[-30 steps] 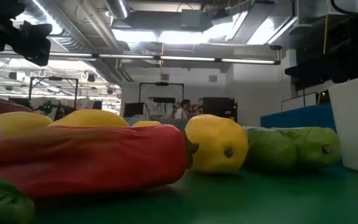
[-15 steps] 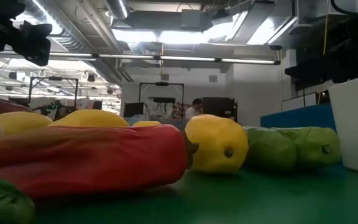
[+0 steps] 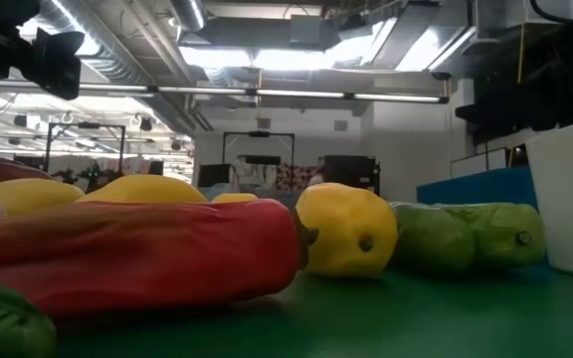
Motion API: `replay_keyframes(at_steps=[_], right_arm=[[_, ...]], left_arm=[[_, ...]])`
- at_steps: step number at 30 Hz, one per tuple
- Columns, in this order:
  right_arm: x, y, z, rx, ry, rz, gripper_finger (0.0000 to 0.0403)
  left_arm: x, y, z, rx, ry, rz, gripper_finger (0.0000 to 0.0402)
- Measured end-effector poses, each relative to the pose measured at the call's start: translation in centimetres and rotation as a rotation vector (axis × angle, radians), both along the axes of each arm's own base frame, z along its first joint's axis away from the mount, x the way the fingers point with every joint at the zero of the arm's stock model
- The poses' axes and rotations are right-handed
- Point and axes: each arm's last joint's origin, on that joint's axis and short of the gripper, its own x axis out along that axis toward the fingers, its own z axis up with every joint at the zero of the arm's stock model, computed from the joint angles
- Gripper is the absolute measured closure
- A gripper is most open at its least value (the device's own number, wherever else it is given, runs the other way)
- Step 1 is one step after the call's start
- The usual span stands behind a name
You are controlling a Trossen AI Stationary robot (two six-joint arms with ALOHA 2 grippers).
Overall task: Sort produce into baskets
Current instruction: Put the red apple into the bottom black bin
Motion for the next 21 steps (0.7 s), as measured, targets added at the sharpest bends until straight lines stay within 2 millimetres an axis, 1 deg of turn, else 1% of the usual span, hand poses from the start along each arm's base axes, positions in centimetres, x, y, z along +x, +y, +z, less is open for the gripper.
replay_keyframes(at_steps=[3, 5, 9, 15, 18, 21], right_arm=[[0.0, 0.0, 0.1, 0.088, -0.014, 0.009, 0.0136], [0.0, 0.0, 0.1, 0.117, -0.018, 0.006, 0.0136], [0.0, -0.1, 0.2, 0.119, -0.033, -0.036, 0.0136], [0.0, -0.2, 0.6, 0.119, -0.072, -0.063, 0.0136], [0.0, -0.2, 0.8, 0.116, -0.093, -0.062, 0.0136], [-0.1, -0.2, 1.2, 0.115, -0.139, -0.059, 0.0136]], left_arm=[[0.0, 0.0, 0.4, 0.059, -0.059, 0.009, 0.0196], [-0.1, 0.1, 0.9, 0.077, -0.105, 0.016, 0.0196], [-0.1, 0.1, 1.1, 0.07, -0.131, 0.02, 0.0196], [-0.3, 0.3, 2.1, 0.011, -0.215, 0.035, 0.0196], [-0.3, 0.5, 2.4, 0.026, -0.241, 0.097, 0.0196], [-0.4, 1.0, 2.7, 0.064, -0.267, 0.216, 0.0196]])
